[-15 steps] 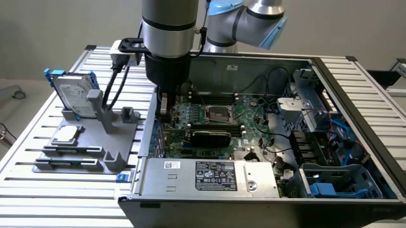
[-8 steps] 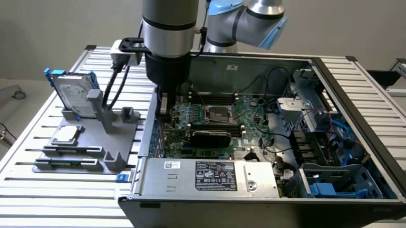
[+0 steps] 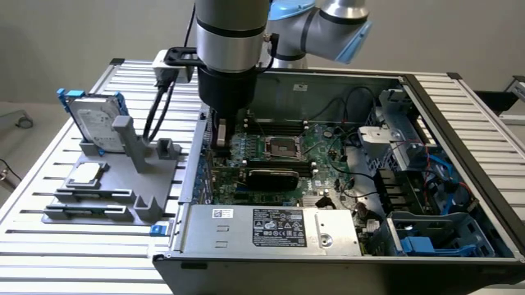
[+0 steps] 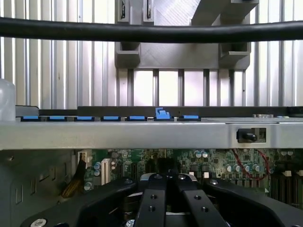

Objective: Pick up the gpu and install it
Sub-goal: 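Press down on the gpu until it lock into place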

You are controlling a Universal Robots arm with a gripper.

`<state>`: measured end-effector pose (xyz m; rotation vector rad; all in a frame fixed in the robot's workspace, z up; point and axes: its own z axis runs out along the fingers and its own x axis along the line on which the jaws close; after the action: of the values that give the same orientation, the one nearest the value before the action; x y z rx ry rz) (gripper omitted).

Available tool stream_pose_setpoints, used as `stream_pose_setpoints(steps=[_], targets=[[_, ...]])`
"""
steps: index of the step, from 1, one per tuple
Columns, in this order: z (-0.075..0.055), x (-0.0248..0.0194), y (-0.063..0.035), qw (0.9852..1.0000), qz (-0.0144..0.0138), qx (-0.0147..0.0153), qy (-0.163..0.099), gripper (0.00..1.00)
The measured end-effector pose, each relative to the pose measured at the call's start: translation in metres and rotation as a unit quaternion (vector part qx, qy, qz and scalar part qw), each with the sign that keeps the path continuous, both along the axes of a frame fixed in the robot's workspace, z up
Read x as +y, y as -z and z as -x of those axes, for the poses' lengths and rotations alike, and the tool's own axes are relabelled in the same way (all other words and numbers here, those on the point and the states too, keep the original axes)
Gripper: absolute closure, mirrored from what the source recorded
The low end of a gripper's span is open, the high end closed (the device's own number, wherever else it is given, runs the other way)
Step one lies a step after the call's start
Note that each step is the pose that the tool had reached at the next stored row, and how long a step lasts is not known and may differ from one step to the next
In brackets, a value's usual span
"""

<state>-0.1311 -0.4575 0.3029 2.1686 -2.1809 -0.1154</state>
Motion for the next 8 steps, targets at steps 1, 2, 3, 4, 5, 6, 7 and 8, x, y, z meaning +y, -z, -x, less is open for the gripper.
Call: stream_pose_setpoints(steps=[1,2,3,4,5,6,7,8], targets=[[-0.002,0.0001,-0.0001,1.0000,0.0000,-0.0002,0.000,0.89],[-0.005,0.0001,-0.0003,1.0000,0.0000,-0.0005,0.000,0.89],[-0.007,0.0002,-0.0003,1.0000,0.0000,-0.0010,0.000,0.89],[-0.009,0.0002,-0.0004,1.0000,0.0000,-0.0019,0.000,0.89],[-0.011,0.0002,-0.0006,1.0000,0.0000,-0.0030,0.000,0.89],[-0.013,0.0002,-0.0008,1.0000,0.0000,-0.0044,0.000,0.89],[-0.015,0.0002,-0.0011,1.0000,0.0001,-0.0065,0.001,0.89],[-0.017,0.0003,-0.0012,1.0000,0.0000,-0.0093,0.001,0.89]])
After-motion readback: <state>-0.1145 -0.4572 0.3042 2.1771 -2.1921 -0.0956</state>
